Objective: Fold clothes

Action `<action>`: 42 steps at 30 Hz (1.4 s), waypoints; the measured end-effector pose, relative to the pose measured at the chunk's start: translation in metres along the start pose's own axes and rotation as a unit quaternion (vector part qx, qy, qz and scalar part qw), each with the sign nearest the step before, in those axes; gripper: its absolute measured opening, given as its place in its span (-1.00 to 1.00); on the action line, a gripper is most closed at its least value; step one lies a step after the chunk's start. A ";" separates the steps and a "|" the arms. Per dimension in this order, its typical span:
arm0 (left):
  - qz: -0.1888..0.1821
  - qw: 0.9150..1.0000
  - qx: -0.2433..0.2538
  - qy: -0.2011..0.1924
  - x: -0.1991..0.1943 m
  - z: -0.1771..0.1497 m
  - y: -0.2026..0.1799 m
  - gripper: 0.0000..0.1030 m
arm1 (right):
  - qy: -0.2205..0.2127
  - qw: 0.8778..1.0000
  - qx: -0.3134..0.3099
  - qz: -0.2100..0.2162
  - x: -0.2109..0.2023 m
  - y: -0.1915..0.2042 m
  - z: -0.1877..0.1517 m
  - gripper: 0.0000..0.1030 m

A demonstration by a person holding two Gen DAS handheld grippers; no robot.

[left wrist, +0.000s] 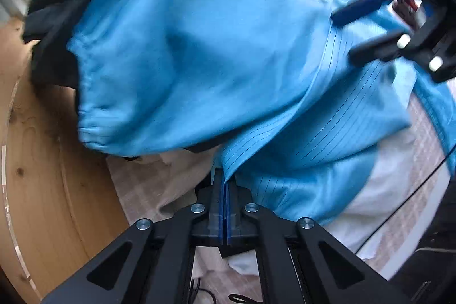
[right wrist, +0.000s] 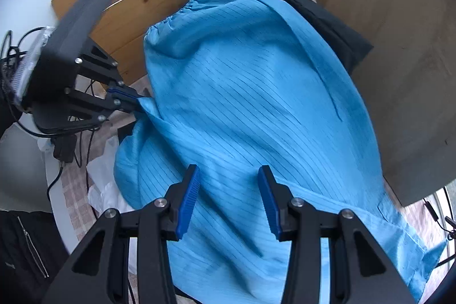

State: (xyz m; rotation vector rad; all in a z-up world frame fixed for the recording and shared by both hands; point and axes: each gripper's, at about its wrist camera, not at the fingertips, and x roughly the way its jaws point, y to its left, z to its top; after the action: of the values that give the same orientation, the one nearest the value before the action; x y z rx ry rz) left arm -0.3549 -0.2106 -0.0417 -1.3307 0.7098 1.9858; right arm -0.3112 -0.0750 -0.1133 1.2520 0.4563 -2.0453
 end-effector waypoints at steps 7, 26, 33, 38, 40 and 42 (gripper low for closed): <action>0.035 0.997 -0.006 -0.076 -0.091 0.050 0.023 -1.00 | -0.044 0.999 0.015 -0.018 -0.028 -0.007 0.007 -0.19; 0.074 0.992 -0.086 -0.052 -0.072 0.067 0.098 -0.23 | -0.032 0.993 0.087 -0.078 0.040 -0.013 0.055 -0.19; 0.035 0.986 -0.149 -0.066 -0.068 0.014 0.109 -0.19 | -0.083 0.986 0.120 -0.085 0.004 -0.010 0.056 -0.19; -0.005 0.979 -0.191 -0.069 -0.053 0.000 0.118 -0.19 | -0.054 0.996 0.028 -0.069 0.028 0.051 0.076 -0.19; -0.012 0.980 -0.188 -0.069 -0.050 0.000 0.118 -0.19 | -0.020 0.995 0.023 -0.093 0.050 0.050 0.070 -0.19; -0.020 0.981 -0.181 -0.066 -0.046 0.000 0.115 -0.19 | 0.004 0.993 0.051 -0.104 0.062 0.031 0.054 -0.18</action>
State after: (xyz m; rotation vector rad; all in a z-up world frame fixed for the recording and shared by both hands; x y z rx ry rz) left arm -0.4286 -0.2946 0.0111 -1.3857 0.2630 2.2185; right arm -0.3422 -0.1520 -0.1404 1.3200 0.5107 -2.2643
